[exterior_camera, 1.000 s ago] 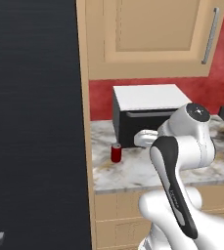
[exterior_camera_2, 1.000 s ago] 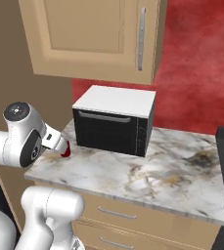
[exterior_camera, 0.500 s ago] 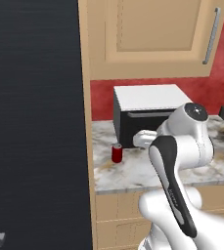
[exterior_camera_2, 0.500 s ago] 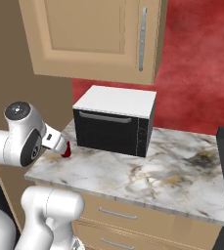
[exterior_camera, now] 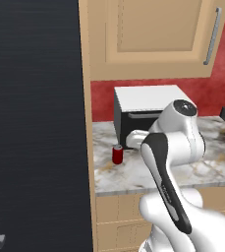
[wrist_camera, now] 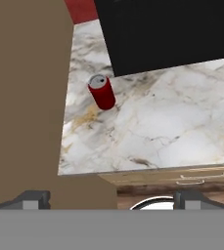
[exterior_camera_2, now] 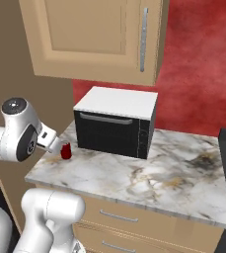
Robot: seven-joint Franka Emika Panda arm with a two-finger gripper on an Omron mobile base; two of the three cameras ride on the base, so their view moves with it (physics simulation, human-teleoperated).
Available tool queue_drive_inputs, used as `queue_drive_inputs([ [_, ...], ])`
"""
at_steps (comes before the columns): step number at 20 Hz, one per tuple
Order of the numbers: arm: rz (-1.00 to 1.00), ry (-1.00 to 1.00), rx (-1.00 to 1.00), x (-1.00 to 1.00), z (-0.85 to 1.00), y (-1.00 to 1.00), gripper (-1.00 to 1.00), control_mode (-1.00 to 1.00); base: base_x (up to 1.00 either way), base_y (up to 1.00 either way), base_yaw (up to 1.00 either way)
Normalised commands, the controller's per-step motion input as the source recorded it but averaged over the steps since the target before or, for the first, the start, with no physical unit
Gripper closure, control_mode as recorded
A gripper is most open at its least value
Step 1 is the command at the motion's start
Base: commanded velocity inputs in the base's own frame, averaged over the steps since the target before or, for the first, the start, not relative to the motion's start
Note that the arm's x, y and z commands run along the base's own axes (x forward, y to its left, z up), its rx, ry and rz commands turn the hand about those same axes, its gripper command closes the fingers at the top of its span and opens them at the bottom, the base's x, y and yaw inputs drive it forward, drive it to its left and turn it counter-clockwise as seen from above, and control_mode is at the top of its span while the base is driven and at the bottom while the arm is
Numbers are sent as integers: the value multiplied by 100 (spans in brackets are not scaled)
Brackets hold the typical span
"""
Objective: Four empty soda cans are scattered around the kitchen. Gather all the cans and cluster them next to the stove for recycling.
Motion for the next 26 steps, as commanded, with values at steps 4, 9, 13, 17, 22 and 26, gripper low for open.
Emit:
queue_drive_inputs([
  [4,0,1,0,19,-6,3,-100,-100,0,0,0],
  [9,0,0,0,22,-14,0,-100,-100,0,0,0],
  [13,0,0,0,24,-11,0,-100,-100,0,0,0],
  [17,0,0,0,30,-10,0,-100,-100,0,0,0],
  [22,0,0,0,35,-13,3,-100,-100,0,0,0],
  [26,0,0,0,27,-15,12,-100,-100,0,0,0],
])
